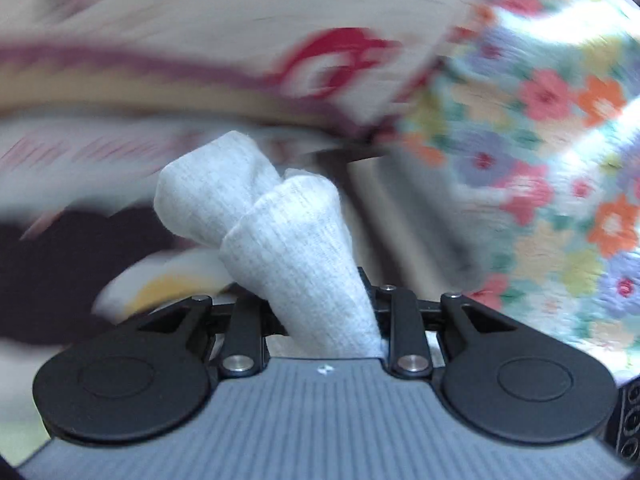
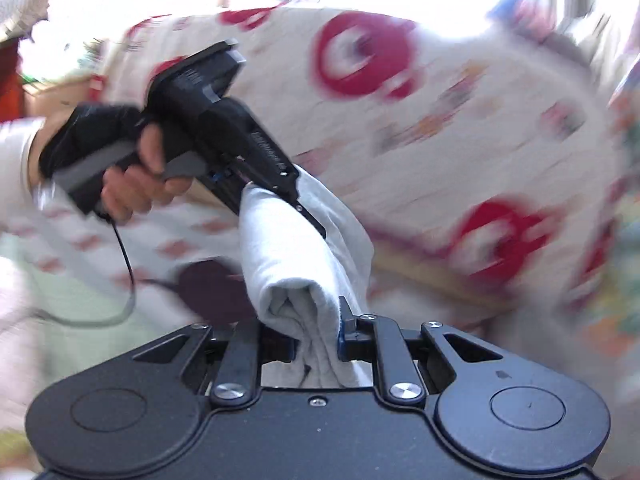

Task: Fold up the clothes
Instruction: 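Lift the folded grey T-shirt with both grippers and carry it toward the clothes stack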

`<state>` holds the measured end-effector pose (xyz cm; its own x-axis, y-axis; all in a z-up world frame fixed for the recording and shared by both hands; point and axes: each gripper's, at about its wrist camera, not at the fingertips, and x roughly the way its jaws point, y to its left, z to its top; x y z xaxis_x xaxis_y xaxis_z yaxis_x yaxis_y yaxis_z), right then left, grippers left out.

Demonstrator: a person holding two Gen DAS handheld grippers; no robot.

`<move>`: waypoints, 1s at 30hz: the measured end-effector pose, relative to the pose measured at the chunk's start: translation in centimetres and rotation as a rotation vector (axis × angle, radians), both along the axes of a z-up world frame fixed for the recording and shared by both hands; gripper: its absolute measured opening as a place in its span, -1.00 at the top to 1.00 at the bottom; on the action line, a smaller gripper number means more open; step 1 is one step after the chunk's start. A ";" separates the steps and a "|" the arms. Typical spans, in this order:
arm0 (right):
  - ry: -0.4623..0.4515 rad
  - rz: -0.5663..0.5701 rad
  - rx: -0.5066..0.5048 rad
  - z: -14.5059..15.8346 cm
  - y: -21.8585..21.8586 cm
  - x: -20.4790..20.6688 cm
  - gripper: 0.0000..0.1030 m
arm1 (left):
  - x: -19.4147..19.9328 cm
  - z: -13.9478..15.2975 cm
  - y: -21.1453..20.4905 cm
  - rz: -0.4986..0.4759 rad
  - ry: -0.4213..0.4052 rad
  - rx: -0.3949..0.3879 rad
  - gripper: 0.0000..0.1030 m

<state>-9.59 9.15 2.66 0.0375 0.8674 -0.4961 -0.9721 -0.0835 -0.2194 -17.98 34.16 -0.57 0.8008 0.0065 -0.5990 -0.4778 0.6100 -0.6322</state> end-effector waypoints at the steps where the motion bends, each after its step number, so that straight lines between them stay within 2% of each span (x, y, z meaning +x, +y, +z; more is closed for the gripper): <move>1: -0.091 -0.040 0.026 1.6 -0.6 1.7 0.64 | 3.3 1.9 0.0 -0.038 -0.042 0.024 0.54; 4: -0.414 -0.152 0.099 4.9 -2.1 6.5 0.64 | 13.2 7.3 -0.1 -0.150 -0.216 0.105 0.53; 6: -0.646 -0.218 0.135 5.4 -2.7 9.3 0.64 | 17.9 7.4 -0.2 -0.191 -0.308 0.117 0.52; 8: -0.817 -0.273 0.151 4.1 -3.0 11.9 0.63 | 22.3 6.6 -0.3 -0.220 -0.382 0.113 0.48; 10: -0.873 -0.300 0.113 0.3 -2.4 14.6 0.62 | 26.6 5.8 -0.4 -0.248 -0.457 0.109 0.44; 11: -0.898 -0.314 0.092 -1.6 -2.1 15.9 0.61 | 28.5 4.4 -0.4 -0.247 -0.437 0.112 0.44; 13: -0.782 -0.316 0.003 -6.4 -0.9 17.9 0.61 | 31.8 -0.4 -0.5 -0.213 -0.279 0.126 0.46; 15: -0.665 -0.292 -0.065 -10.6 -0.1 18.3 0.61 | 34.1 -4.7 -1.3 -0.192 -0.095 0.202 0.48; 16: -0.665 -0.267 -0.084 -12.5 -0.1 17.6 0.59 | 34.6 -6.4 -1.8 -0.197 -0.012 0.253 0.45; 17: -0.725 -0.275 -0.068 -13.9 -0.1 16.7 0.58 | 34.5 -7.6 -1.9 -0.192 0.006 0.264 0.44; 19: -0.686 -0.293 -0.054 -13.6 -0.1 16.1 0.59 | 33.2 -8.1 -0.8 -0.172 -0.078 0.191 0.37; 21: -0.558 -0.310 -0.054 -11.6 0.2 16.9 0.63 | 32.9 -7.9 0.3 -0.172 -0.093 0.134 0.36; 25: -0.535 -0.333 -0.048 -9.6 -0.4 16.0 0.71 | 32.5 -7.1 0.6 -0.183 -0.114 0.138 0.33; 27: -0.697 -0.370 -0.024 -9.7 -1.0 14.9 0.73 | 32.3 -7.0 0.3 -0.208 -0.173 0.109 0.34; 29: -0.855 -0.405 0.000 -9.9 -1.6 13.9 0.73 | 32.6 -7.5 -0.4 -0.265 -0.210 0.037 0.34; 30: -0.835 -0.397 -0.009 -10.0 -1.6 13.8 0.72 | 32.9 -7.7 -0.8 -0.278 -0.195 0.037 0.33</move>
<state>4.25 7.51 -7.36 0.6799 0.7106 -0.1811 -0.4566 0.2170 -0.8628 14.91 33.40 -8.24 0.8746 -0.2090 -0.4374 -0.1622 0.7241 -0.6703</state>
